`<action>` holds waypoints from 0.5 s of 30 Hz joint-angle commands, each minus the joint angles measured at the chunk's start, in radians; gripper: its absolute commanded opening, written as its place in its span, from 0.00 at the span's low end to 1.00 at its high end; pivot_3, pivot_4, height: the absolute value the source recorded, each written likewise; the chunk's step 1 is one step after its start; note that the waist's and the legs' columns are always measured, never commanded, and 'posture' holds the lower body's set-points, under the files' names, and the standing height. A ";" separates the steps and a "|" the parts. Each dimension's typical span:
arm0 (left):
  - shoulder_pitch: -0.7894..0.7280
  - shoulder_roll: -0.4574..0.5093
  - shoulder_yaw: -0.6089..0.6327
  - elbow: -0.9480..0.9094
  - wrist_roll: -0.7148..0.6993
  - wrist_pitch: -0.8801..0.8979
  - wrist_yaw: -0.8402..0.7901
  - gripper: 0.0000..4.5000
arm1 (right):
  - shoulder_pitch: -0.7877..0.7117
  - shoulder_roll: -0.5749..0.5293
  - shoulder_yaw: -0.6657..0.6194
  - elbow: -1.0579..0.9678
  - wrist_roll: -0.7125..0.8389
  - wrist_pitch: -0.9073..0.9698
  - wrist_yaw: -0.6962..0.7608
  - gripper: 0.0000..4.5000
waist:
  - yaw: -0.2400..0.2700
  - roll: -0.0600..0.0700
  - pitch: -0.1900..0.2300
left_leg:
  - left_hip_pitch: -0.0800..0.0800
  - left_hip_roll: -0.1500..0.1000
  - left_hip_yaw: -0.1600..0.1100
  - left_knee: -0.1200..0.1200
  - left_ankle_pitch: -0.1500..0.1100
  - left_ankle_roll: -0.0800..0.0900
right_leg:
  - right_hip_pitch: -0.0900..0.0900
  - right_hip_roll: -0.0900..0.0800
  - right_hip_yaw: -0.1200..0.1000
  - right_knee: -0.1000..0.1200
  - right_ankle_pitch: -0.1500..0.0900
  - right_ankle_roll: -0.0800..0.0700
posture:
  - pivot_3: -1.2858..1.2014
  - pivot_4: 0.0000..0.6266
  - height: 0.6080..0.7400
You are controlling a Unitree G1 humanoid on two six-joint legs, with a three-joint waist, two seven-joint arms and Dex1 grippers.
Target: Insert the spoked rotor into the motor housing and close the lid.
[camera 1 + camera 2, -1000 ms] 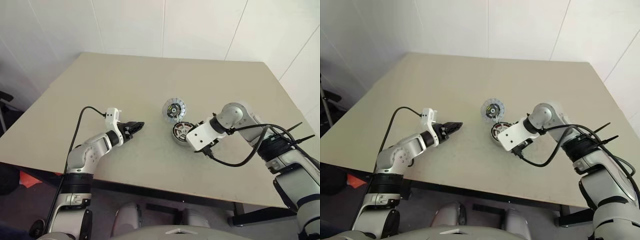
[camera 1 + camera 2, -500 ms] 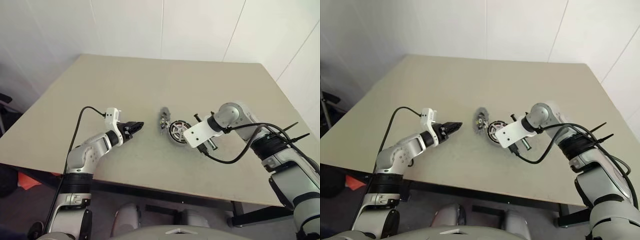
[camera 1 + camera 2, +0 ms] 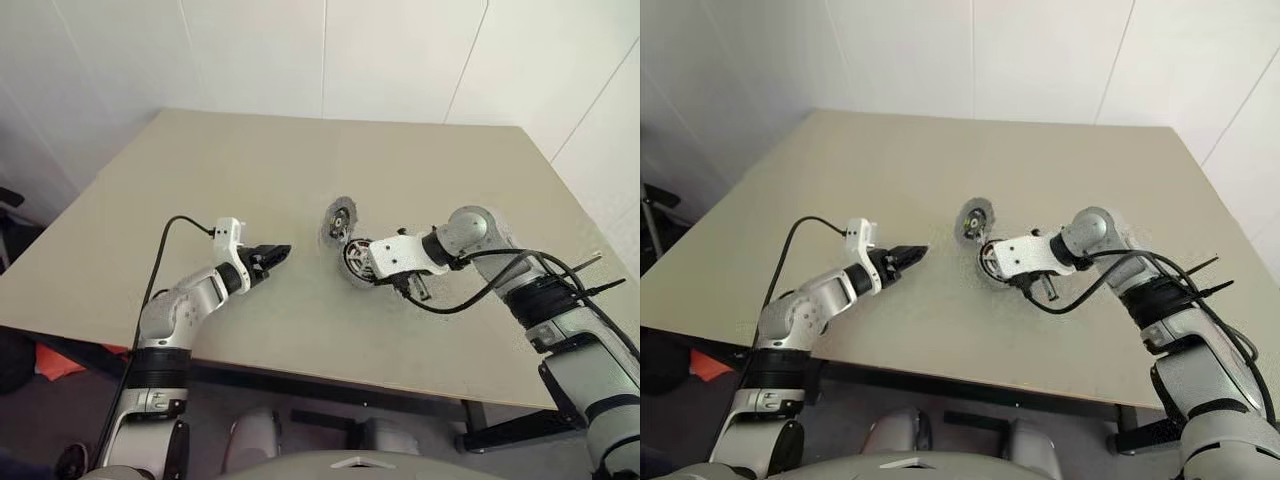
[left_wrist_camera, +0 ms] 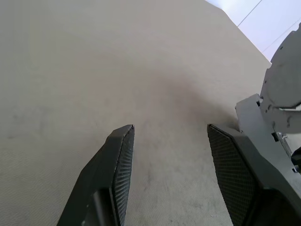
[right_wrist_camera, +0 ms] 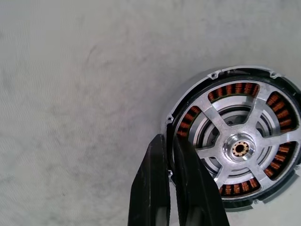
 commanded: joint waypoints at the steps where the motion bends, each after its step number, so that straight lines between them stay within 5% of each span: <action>1: 0.011 -0.015 0.005 -0.024 -0.004 -0.021 0.009 0.58 | -0.041 -0.021 -0.123 -0.150 0.136 0.332 0.018 0.00 | 0.001 0.001 0.000 | -0.001 0.000 0.000 0.000 0.000 0.000 | -0.001 0.000 0.000 0.000 0.000 0.000 | 0.52 0.00 1.00; 10: 0.064 -0.054 0.014 -0.038 -0.007 -0.048 0.034 0.58 | -0.225 -0.033 -0.172 -0.257 0.304 1.445 -0.154 0.00 | 0.002 0.002 0.001 | 0.000 -0.001 0.000 -0.007 0.001 -0.001 | -0.003 0.000 0.000 0.000 0.000 0.000 | 0.52 0.00 1.00; 15: 0.106 -0.081 0.019 -0.061 -0.011 -0.060 0.058 0.58 | -0.359 0.024 -0.168 -0.004 0.441 1.564 -0.405 0.00 | 0.008 0.002 0.001 | -0.001 -0.001 0.000 -0.008 0.001 -0.003 | -0.004 0.000 0.000 -0.001 0.000 0.000 | 0.52 0.00 1.00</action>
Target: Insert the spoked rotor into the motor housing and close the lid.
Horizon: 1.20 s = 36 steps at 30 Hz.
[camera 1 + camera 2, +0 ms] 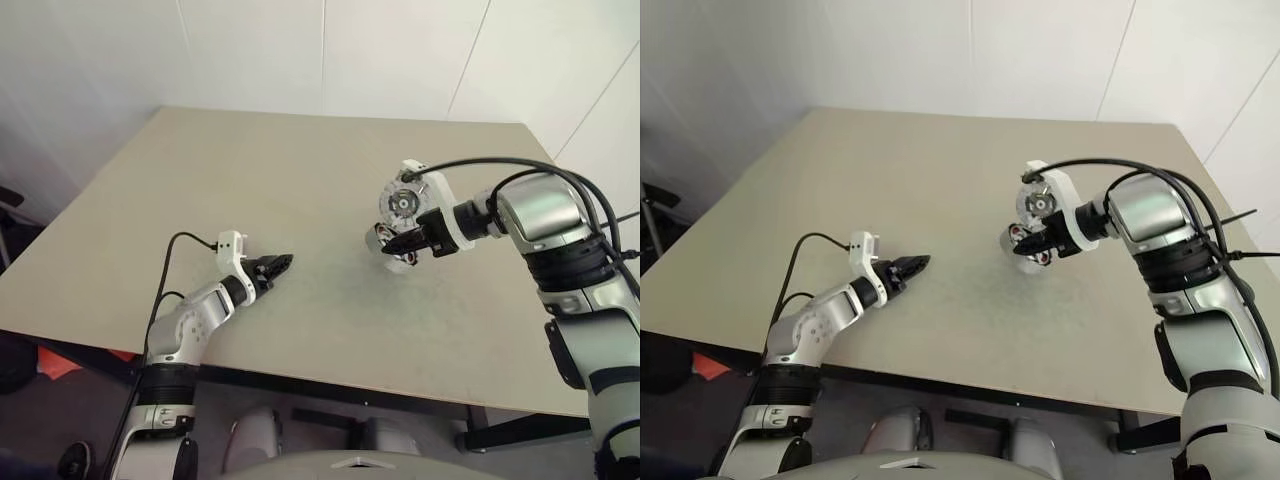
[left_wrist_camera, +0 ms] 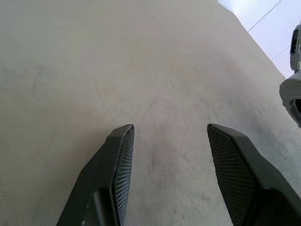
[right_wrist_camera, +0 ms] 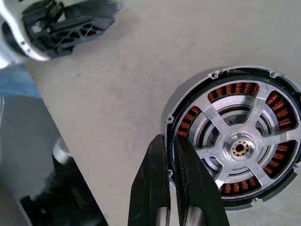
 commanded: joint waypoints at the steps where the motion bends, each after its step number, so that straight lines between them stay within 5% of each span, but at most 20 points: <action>1: 0.032 -0.013 0.010 -0.042 -0.008 -0.014 0.021 0.58 | -0.118 0.047 -0.043 0.171 0.124 0.025 -0.211 0.00 | -0.003 0.000 0.000 | 0.000 0.000 0.000 0.000 0.000 0.000 | 0.000 0.000 0.000 0.000 0.000 0.000 | 0.52 0.00 1.00; 9: 0.155 -0.050 0.011 -0.174 -0.027 0.017 0.086 0.58 | -0.298 0.218 -0.169 0.632 0.406 0.025 -0.905 0.00 | -0.006 0.001 0.000 | -0.001 0.000 0.000 -0.005 0.003 -0.008 | -0.004 0.000 0.000 0.000 0.000 0.000 | 0.52 0.00 1.00; 12: 0.197 -0.040 0.025 -0.209 -0.042 0.030 0.098 0.58 | -0.520 0.259 -0.199 1.044 0.409 0.025 -1.034 0.00 | -0.009 0.005 0.001 | -0.003 -0.001 0.001 -0.005 0.002 -0.010 | -0.008 0.000 0.001 0.000 0.000 -0.001 | 0.52 0.00 1.00; 15: 0.218 -0.036 0.026 -0.220 -0.051 0.031 0.105 0.58 | -0.778 0.284 -0.217 1.458 0.329 0.025 -1.033 0.00 | -0.010 0.009 0.002 | -0.013 -0.001 0.001 -0.004 0.002 -0.010 | -0.018 0.000 0.001 0.001 -0.001 -0.001 | 0.52 0.00 1.00; 19: 0.211 -0.042 0.011 -0.216 -0.050 0.030 0.114 0.58 | -0.970 0.324 -0.231 1.888 0.214 -0.239 -0.947 0.00 | -0.009 0.014 0.002 | -0.017 0.000 0.001 -0.005 -0.003 -0.013 | -0.022 0.001 0.001 0.002 -0.004 -0.007 | 0.52 0.00 1.00; 28: 0.149 -0.019 0.003 -0.157 -0.047 0.029 0.097 0.58 | -0.999 0.334 -0.327 1.919 0.070 -0.312 -0.883 0.61 | -0.004 0.019 0.005 | -0.017 0.001 0.000 -0.002 -0.004 -0.013 | -0.024 0.001 0.001 0.011 -0.007 -0.004 | 0.52 0.00 1.00; 34: 0.123 -0.011 -0.008 -0.122 -0.043 0.020 0.083 0.58 | -1.054 0.313 -0.379 1.919 0.056 -0.402 -0.858 0.61 | -0.004 0.021 0.006 | -0.016 0.001 0.000 -0.001 -0.002 -0.016 | -0.028 0.001 0.001 0.018 -0.010 -0.001 | 0.52 0.00 1.00; 36: 0.110 -0.010 -0.010 -0.106 -0.040 0.013 0.079 0.58 | -1.101 0.309 -0.439 1.919 -0.007 -0.492 -0.718 0.61 | -0.005 0.022 0.007 | -0.016 0.001 0.000 -0.001 -0.002 -0.016 | -0.028 0.001 0.001 0.019 -0.012 0.002 | 0.52 0.00 1.00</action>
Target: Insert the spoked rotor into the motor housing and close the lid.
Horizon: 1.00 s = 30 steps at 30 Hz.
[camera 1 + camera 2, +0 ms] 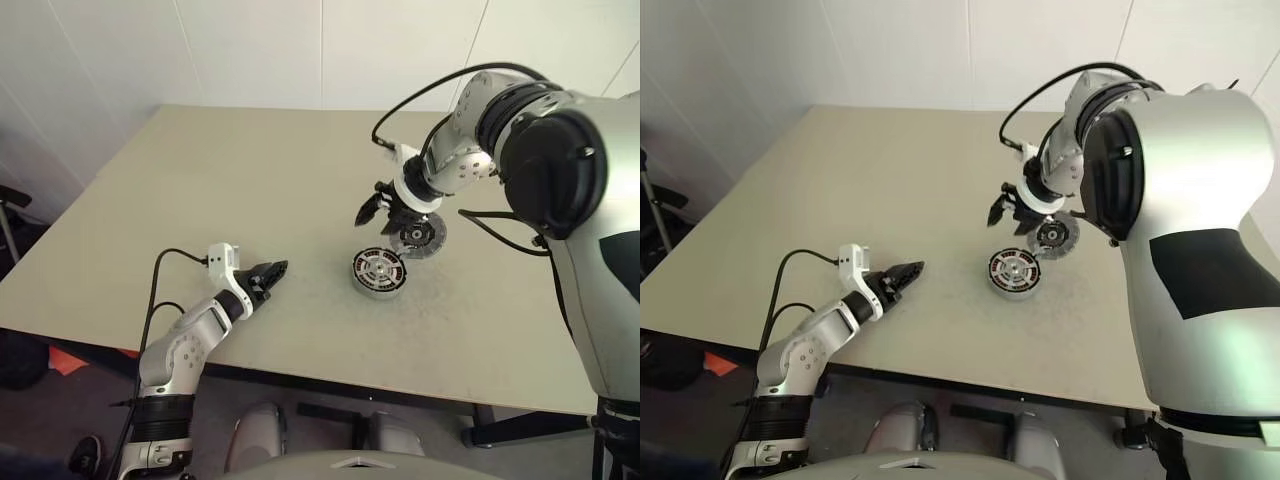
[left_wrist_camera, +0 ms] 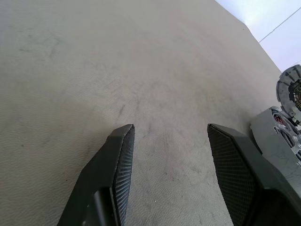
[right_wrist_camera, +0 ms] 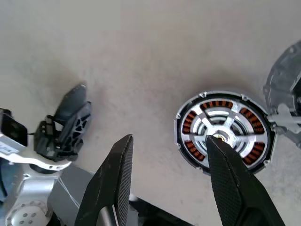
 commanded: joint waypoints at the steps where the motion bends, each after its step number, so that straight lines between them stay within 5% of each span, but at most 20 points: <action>1: -0.022 0.004 -0.012 0.052 0.017 -0.003 -0.003 0.58 | -0.117 -0.008 -0.086 0.035 -0.131 -0.227 0.298 0.61 | 0.000 0.001 0.000 | 0.000 0.000 0.000 0.000 0.000 0.000 | 0.000 0.000 0.000 0.000 0.000 0.000 | 0.52 0.00 1.00; 5: -0.067 0.015 -0.002 0.089 0.020 -0.017 -0.015 0.58 | -0.049 -0.074 -0.043 0.035 -0.511 -1.125 1.052 0.61 | 0.005 0.000 0.001 | -0.005 0.003 0.000 0.004 0.000 0.000 | -0.002 0.000 -0.001 0.001 0.000 0.000 | 0.52 0.00 1.00; 8: -0.106 0.039 -0.003 0.116 0.015 -0.004 -0.045 0.58 | 0.286 -0.234 0.138 -0.121 -0.761 -2.044 1.195 0.61 | 0.028 -0.022 -0.009 | -0.009 0.008 0.000 0.012 -0.002 0.003 | 0.003 0.000 -0.005 0.001 0.003 -0.006 | 0.52 0.00 1.00; 10: -0.141 0.056 -0.010 0.148 0.025 -0.007 -0.063 0.58 | 0.588 -0.353 0.266 -0.520 -0.798 -2.218 1.240 0.61 | 0.041 -0.035 -0.009 | -0.004 0.010 0.001 0.016 -0.003 0.005 | 0.017 0.000 -0.007 -0.002 0.002 -0.005 | 0.52 0.00 1.00; 12: -0.176 0.068 -0.014 0.185 0.033 -0.015 -0.077 0.58 | 0.809 -0.438 0.366 -0.878 -0.704 -2.144 1.285 0.61 | 0.036 -0.021 -0.001 | -0.001 0.007 0.002 0.023 -0.003 0.015 | 0.030 0.000 -0.004 -0.003 0.003 -0.006 | 0.52 0.00 1.00; 14: -0.207 0.068 -0.017 0.217 0.038 -0.025 -0.084 0.58 | 1.052 -0.584 0.519 -1.363 -0.446 -1.908 1.297 0.61 | 0.023 0.002 -0.001 | -0.007 -0.005 0.005 0.029 -0.006 0.032 | 0.023 -0.007 0.005 0.004 0.008 -0.006 | 0.52 0.00 1.00; 17: -0.219 0.057 -0.022 0.236 0.048 -0.035 -0.090 0.58 | 1.199 -0.703 0.581 -1.736 -0.291 -1.691 1.297 0.61 | -0.004 0.006 -0.004 | -0.019 -0.007 0.009 0.036 -0.008 0.045 | 0.006 -0.010 0.011 0.014 0.008 -0.005 | 0.52 0.00 1.00; 22: -0.194 0.041 -0.024 0.223 0.054 -0.038 -0.090 0.58 | 1.224 -0.720 0.555 -1.909 -0.253 -1.505 1.286 0.61 | -0.008 -0.006 -0.008 | -0.017 0.008 0.009 0.037 -0.004 0.038 | 0.007 -0.002 0.007 0.012 0.003 0.000 | 0.52 0.00 1.00; 30: -0.158 0.040 -0.015 0.200 0.054 -0.033 -0.081 0.58 | 1.197 -0.672 0.509 -2.018 -0.200 -1.355 1.291 0.61 | -0.006 -0.008 -0.007 | 0.000 0.012 0.009 0.034 -0.004 0.030 | 0.026 -0.002 -0.001 -0.003 -0.003 0.009 | 0.52 0.00 1.00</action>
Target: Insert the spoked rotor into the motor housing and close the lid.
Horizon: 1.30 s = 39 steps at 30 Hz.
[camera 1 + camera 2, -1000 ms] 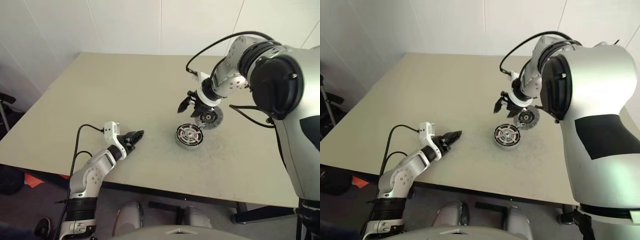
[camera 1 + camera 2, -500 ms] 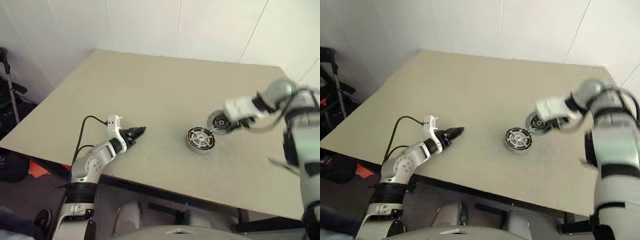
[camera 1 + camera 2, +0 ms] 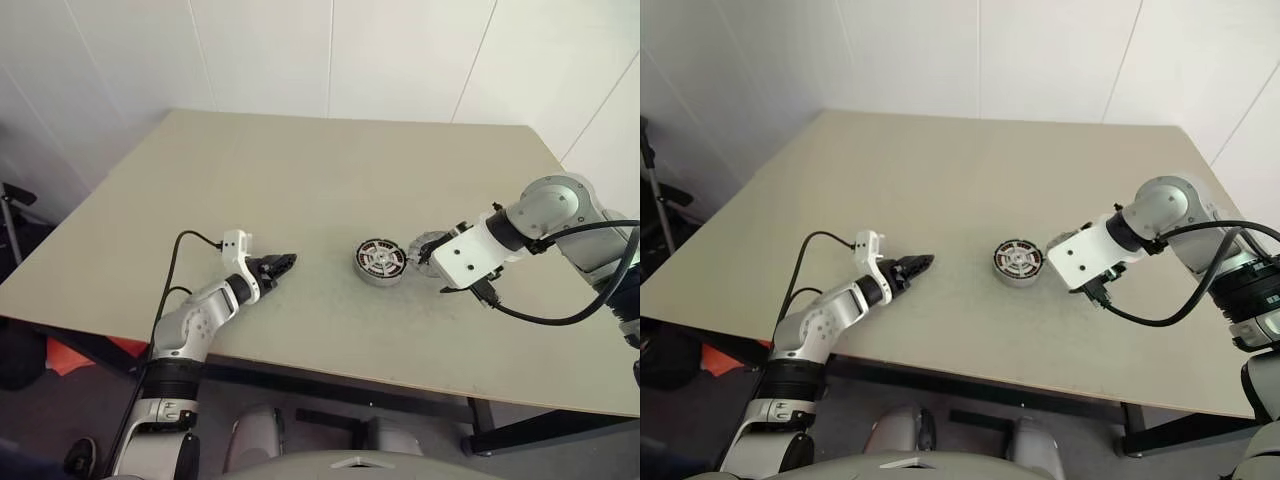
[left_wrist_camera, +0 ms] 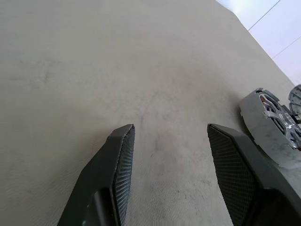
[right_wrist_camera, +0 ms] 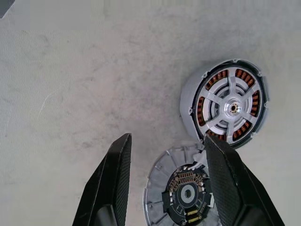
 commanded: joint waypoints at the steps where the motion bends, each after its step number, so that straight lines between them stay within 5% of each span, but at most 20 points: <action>1: 0.003 0.006 0.012 -0.017 0.001 0.000 0.006 0.58 | -0.030 0.038 -0.042 -0.078 0.044 0.098 0.042 0.61 | -0.002 -0.001 0.001 | 0.005 0.000 0.000 0.000 0.000 0.000 | 0.005 0.000 0.000 -0.001 0.000 0.001 | 0.52 0.00 1.00; 12: 0.005 0.000 0.012 -0.032 0.002 0.006 0.019 0.58 | -0.098 0.186 -0.066 0.048 -0.150 0.174 -0.159 0.61 | -0.001 -0.004 0.002 | 0.011 -0.002 0.000 -0.001 0.000 0.000 | 0.009 0.000 0.002 -0.002 -0.001 0.001 | 0.52 0.00 1.00; 29: -0.045 0.001 -0.002 -0.033 0.002 0.016 0.006 0.58 | -0.047 0.180 -0.168 0.067 -0.201 0.268 -0.293 0.61 | 0.003 -0.005 0.002 | 0.010 -0.004 0.000 -0.010 0.001 -0.003 | 0.006 0.000 0.003 -0.001 0.003 -0.006 | 0.52 0.00 1.00; 32: -0.060 0.014 -0.003 -0.037 0.002 0.020 -0.004 0.58 | -0.061 0.176 -0.203 0.118 -0.224 0.289 -0.364 0.48 | 0.003 -0.005 0.003 | 0.010 -0.005 0.000 -0.014 0.003 -0.004 | 0.005 0.000 0.003 -0.001 0.003 -0.006 | 0.52 0.00 1.00; 37: -0.093 0.060 -0.068 -0.083 0.058 0.001 -0.028 0.58 | -0.055 0.146 -0.258 0.232 -0.290 0.335 -0.530 0.11 | 0.005 -0.005 0.003 | 0.010 -0.006 0.000 -0.018 0.004 -0.006 | 0.003 0.000 0.003 -0.001 0.003 -0.006 | 0.52 0.00 1.00; 39: -0.110 0.085 -0.122 -0.130 0.082 0.008 -0.053 0.58 | -0.016 0.129 -0.288 0.227 -0.277 0.371 -0.549 0.11 | 0.008 -0.005 0.003 | 0.009 -0.006 0.000 -0.019 0.004 -0.006 | 0.003 0.000 0.003 -0.001 0.003 -0.006 | 0.52 0.00 1.00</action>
